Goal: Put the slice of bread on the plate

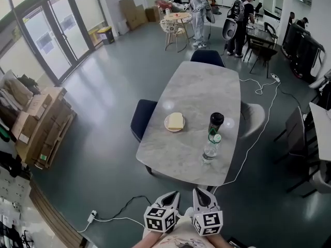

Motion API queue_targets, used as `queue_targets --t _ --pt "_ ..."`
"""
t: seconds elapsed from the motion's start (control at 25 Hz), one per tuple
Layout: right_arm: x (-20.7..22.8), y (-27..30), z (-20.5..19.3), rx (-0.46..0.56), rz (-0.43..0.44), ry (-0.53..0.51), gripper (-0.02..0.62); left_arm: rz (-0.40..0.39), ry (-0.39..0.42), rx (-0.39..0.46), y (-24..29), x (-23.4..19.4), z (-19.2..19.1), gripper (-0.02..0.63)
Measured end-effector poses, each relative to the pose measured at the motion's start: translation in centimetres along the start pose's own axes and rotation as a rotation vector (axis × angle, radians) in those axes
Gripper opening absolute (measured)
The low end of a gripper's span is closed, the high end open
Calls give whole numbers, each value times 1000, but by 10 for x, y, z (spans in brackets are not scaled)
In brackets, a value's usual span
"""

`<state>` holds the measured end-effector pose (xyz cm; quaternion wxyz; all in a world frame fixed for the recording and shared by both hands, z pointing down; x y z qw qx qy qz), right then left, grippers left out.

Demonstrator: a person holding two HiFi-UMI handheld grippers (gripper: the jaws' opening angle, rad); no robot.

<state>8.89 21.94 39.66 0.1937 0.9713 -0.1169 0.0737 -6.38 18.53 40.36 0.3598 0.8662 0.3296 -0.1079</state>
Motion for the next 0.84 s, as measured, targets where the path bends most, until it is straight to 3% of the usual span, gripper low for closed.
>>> queue_targets --t 0.84 --pt "7 -16 -13 -15 32 -7 5 -3 17 13 -3 24 -9 11"
Point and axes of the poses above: the fingertips, and each gripper's own axes: y forward along the fingers, x to its right, z out of its top, the point moved 8 cm from there along -y, backward along the fingers, and after that the axes turned 2 degrees about -x, right-handed, at the moved point
